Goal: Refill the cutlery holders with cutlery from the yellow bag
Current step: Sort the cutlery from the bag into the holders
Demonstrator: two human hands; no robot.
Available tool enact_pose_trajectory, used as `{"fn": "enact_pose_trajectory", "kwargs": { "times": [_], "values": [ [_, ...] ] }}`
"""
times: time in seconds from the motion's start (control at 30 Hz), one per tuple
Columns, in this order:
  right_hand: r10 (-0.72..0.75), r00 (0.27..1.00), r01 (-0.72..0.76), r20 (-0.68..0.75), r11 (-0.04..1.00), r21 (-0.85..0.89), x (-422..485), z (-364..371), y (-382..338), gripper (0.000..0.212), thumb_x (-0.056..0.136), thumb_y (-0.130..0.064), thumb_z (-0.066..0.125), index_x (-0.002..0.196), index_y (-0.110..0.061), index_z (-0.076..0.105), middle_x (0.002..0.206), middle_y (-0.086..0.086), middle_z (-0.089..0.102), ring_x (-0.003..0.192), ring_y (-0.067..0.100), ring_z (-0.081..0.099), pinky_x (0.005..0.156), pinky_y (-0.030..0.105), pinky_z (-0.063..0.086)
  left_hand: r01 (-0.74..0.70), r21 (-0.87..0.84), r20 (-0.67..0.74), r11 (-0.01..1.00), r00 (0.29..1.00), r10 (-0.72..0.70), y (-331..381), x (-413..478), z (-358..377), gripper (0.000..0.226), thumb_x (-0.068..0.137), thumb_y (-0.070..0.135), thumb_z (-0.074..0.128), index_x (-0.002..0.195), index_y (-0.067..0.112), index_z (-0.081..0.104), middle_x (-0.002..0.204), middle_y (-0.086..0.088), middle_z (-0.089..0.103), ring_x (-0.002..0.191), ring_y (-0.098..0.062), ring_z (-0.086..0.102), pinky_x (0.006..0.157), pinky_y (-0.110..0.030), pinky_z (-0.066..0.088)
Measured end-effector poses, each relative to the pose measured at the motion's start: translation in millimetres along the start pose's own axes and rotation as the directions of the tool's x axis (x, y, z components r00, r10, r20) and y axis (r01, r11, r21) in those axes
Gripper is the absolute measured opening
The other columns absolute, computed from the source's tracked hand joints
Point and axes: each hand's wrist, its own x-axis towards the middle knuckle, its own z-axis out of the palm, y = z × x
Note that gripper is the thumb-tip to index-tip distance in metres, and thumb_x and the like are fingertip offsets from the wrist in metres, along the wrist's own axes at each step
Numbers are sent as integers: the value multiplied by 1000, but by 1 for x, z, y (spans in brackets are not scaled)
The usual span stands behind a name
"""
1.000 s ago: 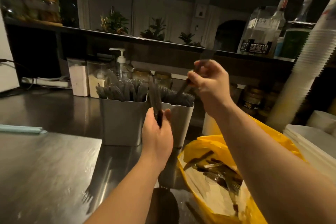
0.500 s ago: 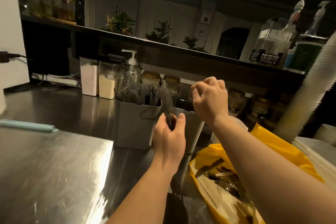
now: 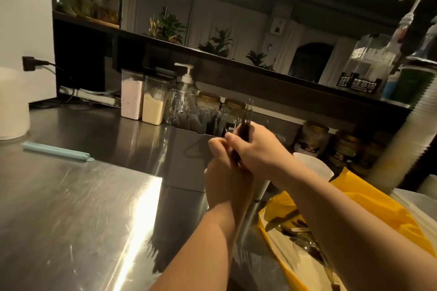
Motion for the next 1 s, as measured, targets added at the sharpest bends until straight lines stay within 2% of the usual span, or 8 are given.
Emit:
{"fn": "enact_pose_trajectory", "kwargs": {
  "times": [0.17,0.3,0.5,0.7,0.77,0.87,0.93,1.0],
  "values": [
    [-21,962,95,-272,960,263,34,-25,-21,15,107,-25,43,97,-18,51,86,6,61,78,18,62,68,32,54,-9,103,-143,995,989,24,-8,7,-7,16,95,14,62,98,23,48,73,16,55,69,1,54,62,-17,40],
    [-20,875,163,-483,953,257,64,-44,-24,9,107,-23,42,100,-23,47,84,2,62,77,14,63,73,30,57,81,27,-209,996,975,-73,-15,14,-11,20,94,12,64,102,22,50,80,11,56,79,-10,60,68,-27,52],
    [75,929,8,-361,975,221,86,-7,-4,12,102,-20,52,112,-14,48,96,8,62,90,25,67,78,40,61,145,-1,-206,989,968,-142,-17,18,-9,19,90,10,66,96,21,52,82,9,57,81,-17,59,71,-31,48],
    [-15,958,29,-286,999,44,88,8,-6,74,87,-18,77,142,-16,28,91,-6,54,80,10,60,67,19,54,173,13,-194,985,967,-167,-23,23,-8,17,89,12,62,93,26,53,82,9,61,84,-18,63,75,-31,50],
    [-23,947,32,-320,999,22,90,4,-7,79,84,-24,81,143,-16,29,103,1,59,91,14,62,80,27,57,169,6,-176,986,970,-165,-23,22,-8,17,87,11,62,99,21,58,83,9,62,86,-20,64,83,-34,53],
    [-79,915,62,-395,997,-56,91,-2,-5,72,89,-33,75,146,-17,32,128,9,57,113,21,58,96,36,53,130,21,-149,991,981,-125,-24,18,-4,17,89,12,62,104,19,61,88,5,64,88,-18,65,86,-38,56],
    [-249,887,121,-388,938,-326,91,-4,-1,50,99,-38,59,143,-19,45,135,5,56,120,22,53,98,38,48,109,47,-143,993,985,-101,-26,18,-3,15,87,11,60,89,25,56,80,6,63,81,-17,63,77,-34,55],
    [-272,954,145,-129,790,-595,89,-1,4,40,106,-45,35,138,-30,55,148,-3,50,139,25,36,105,46,32,145,29,-141,989,980,-140,-30,22,1,14,90,11,58,84,24,55,74,10,60,76,-18,61,66,-18,50]
  ]
}}
